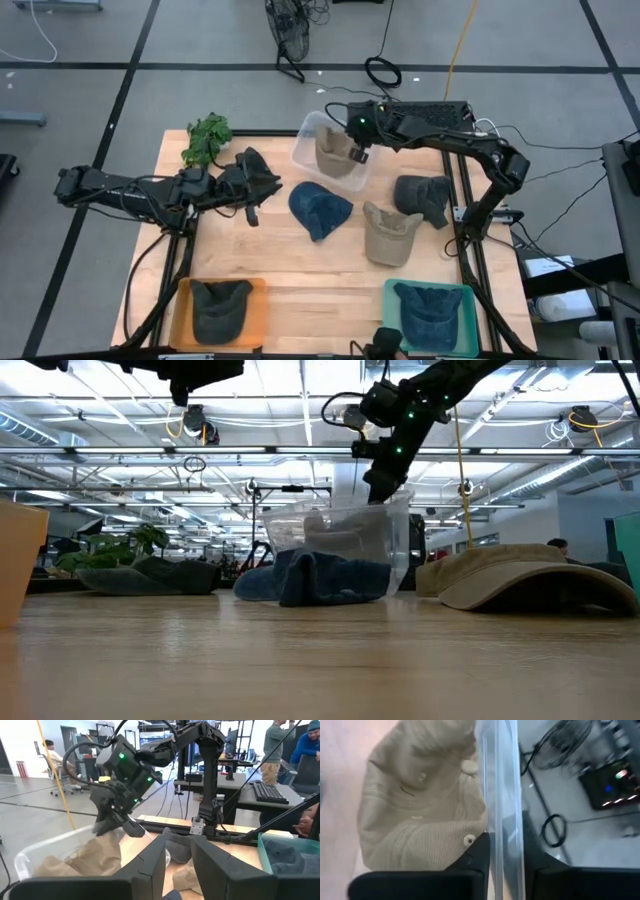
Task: Pick & Place hat
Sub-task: Adjust the transparent bin
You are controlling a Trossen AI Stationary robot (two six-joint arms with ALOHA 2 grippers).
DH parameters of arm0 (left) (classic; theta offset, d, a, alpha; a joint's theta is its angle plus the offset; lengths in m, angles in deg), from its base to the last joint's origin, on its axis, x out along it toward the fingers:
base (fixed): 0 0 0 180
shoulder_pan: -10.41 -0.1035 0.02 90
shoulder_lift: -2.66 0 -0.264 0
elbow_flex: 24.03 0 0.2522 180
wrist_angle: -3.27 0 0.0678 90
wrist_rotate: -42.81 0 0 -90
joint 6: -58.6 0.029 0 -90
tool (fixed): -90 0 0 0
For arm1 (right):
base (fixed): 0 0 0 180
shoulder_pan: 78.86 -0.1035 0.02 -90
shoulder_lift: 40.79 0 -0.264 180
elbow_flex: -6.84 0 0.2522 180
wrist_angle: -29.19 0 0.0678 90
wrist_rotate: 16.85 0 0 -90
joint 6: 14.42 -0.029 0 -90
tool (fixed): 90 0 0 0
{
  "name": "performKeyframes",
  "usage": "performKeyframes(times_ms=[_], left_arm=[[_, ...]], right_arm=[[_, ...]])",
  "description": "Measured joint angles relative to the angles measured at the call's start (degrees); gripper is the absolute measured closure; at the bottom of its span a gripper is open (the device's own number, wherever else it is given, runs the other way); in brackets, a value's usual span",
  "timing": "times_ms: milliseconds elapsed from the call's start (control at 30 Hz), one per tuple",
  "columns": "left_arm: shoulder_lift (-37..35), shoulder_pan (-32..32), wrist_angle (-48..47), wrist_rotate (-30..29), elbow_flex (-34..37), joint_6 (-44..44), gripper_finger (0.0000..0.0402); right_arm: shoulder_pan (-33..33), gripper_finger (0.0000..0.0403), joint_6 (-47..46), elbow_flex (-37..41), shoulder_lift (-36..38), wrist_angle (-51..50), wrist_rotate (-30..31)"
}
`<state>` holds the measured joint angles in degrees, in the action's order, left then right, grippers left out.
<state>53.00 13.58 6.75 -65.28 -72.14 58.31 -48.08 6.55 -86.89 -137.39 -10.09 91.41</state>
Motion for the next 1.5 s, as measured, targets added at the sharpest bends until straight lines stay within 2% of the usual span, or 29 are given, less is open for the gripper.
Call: performKeyframes(times_ms=[200, 367, 533, 633, 700, 800, 933, 1033, 1200, 1333, 1433, 1500], left_arm=[[0.0, -0.5, -0.8, 0.0, 0.0, -0.2, 0.03], [0.0, -0.5, -0.8, 0.0, 0.0, -0.2, 0.03], [0.0, -0.5, -0.8, 0.0, 0.0, -0.2, 0.03], [0.0, -0.5, -0.8, 0.0, 0.0, -0.2, 0.03], [0.0, -0.5, -0.8, 0.0, 0.0, -0.2, 0.03], [0.0, -0.5, -0.8, 0.0, 0.0, -1.0, 0.03], [0.0, -0.5, -0.8, 0.1, 0.0, -1.4, 0.03], [0.0, -0.5, -1.1, 1.5, 0.0, -1.4, 0.03], [0.0, -0.5, -1.0, 4.5, 0.0, -1.8, 0.03], [0.1, -0.5, -1.1, 9.4, 0.0, -0.1, 0.03], [2.4, -0.3, 0.3, 12.9, 0.0, 2.0, 0.03], [4.6, 0.1, 1.5, 13.6, 0.0, 2.8, 0.03]], right_arm=[[-2.0, 0.0286, 5.9, 0.0, -0.1, 6.2, 1.5], [-5.4, 0.0234, 11.3, 0.0, -0.1, 10.7, 7.2], [-10.9, 0.0209, 16.4, 0.1, 2.1, 16.0, 18.0], [-14.8, 0.0208, 15.5, 0.1, 4.8, 17.5, 20.4], [-16.5, 0.0213, 12.0, 0.1, 6.7, 17.1, 18.7], [-18.3, 0.0226, 1.7, 0.0, 9.3, 13.3, 14.6], [-20.2, 0.0242, -15.4, 0.0, 12.3, 2.8, 2.9], [-21.9, 0.025, -21.3, 0.0, 13.3, -4.5, -4.2], [-24.6, 0.0255, -20.2, 0.0, 13.5, -10.9, -3.1], [-26.4, 0.0259, -28.0, 0.6, 13.8, -12.4, -4.9], [-28.6, 0.0259, -31.8, 4.0, 13.7, -11.5, -9.4], [-30.2, 0.0259, -33.5, 6.1, 13.6, -11.6, -9.4]])
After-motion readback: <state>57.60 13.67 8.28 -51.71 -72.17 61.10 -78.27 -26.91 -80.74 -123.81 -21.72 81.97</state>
